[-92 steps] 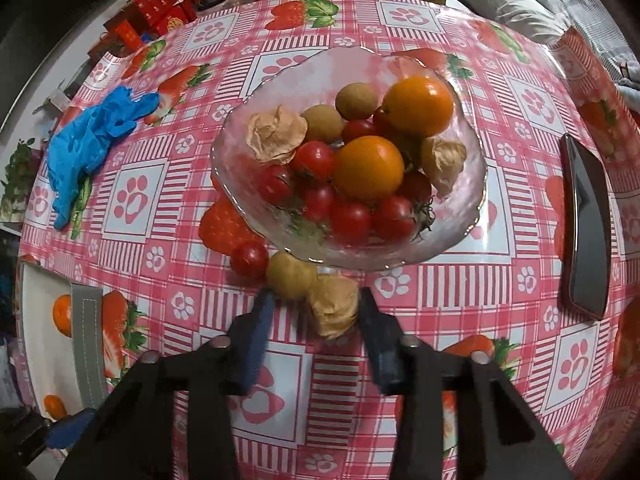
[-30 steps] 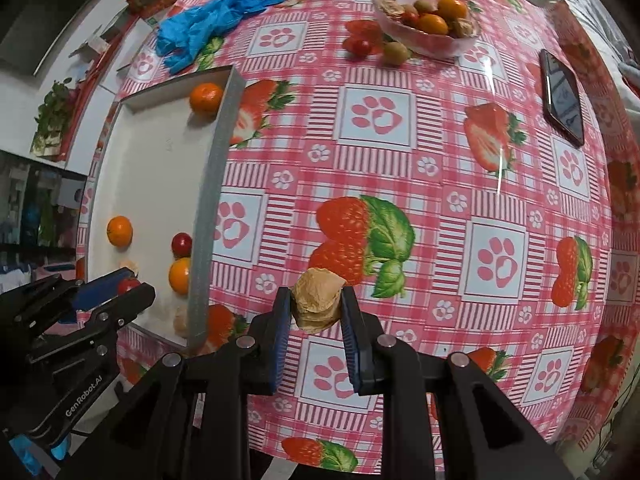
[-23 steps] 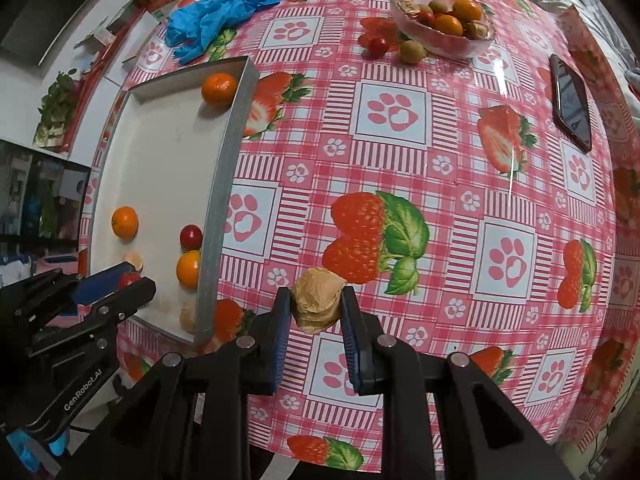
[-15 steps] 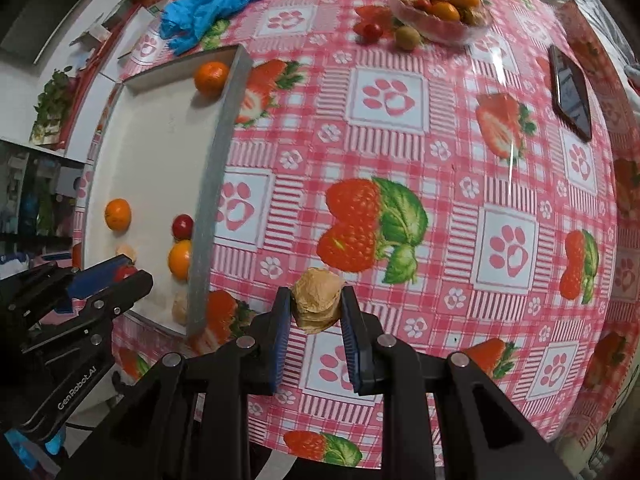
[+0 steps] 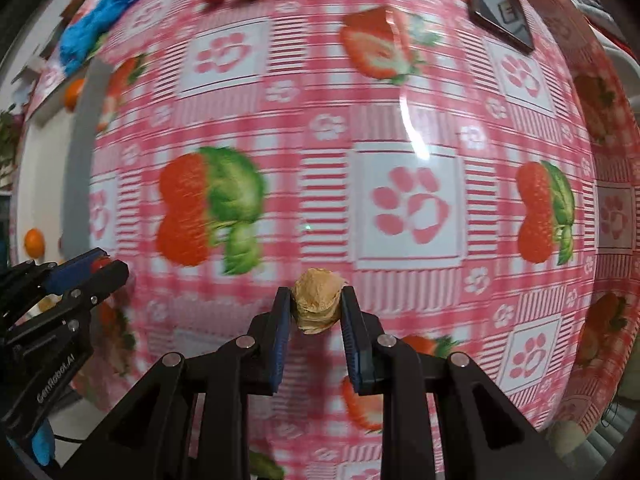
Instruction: Organize fruits
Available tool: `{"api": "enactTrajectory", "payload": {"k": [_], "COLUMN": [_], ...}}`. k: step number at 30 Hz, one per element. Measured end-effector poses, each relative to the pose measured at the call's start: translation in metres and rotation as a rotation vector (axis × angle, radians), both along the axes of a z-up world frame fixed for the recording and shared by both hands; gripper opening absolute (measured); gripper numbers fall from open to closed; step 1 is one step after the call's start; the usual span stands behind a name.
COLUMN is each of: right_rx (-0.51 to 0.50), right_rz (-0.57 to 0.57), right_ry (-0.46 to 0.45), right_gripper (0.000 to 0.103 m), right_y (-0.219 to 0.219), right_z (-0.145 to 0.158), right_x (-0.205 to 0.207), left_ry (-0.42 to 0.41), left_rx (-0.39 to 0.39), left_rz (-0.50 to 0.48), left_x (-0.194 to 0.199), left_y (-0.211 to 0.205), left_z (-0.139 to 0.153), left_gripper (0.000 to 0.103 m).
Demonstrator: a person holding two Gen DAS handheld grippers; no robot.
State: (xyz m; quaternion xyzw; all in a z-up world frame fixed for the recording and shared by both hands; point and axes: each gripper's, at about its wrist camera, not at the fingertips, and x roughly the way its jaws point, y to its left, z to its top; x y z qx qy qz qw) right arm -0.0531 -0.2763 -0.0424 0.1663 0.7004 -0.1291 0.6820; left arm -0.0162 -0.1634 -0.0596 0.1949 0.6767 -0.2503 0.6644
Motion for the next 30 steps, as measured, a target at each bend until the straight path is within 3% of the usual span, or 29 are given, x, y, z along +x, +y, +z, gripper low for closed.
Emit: {"api": "enactTrajectory", "payload": {"k": [5, 16, 30], "right_rx": [0.001, 0.016, 0.038], "right_rz": [0.001, 0.018, 0.040], "right_ry": [-0.017, -0.044, -0.070], "right_gripper": [0.027, 0.028, 0.028], "right_y": [-0.017, -0.018, 0.000], "right_z": [-0.003, 0.002, 0.024], "right_x": [-0.001, -0.003, 0.019], "left_ry": [-0.019, -0.052, -0.025], "left_rx": [0.007, 0.027, -0.039], "left_rz": [0.053, 0.025, 0.046], "left_x": [0.008, 0.005, 0.016], "left_y": [-0.011, -0.037, -0.007], "left_z": [-0.011, -0.007, 0.022], "left_gripper": [0.023, 0.024, 0.024]}}
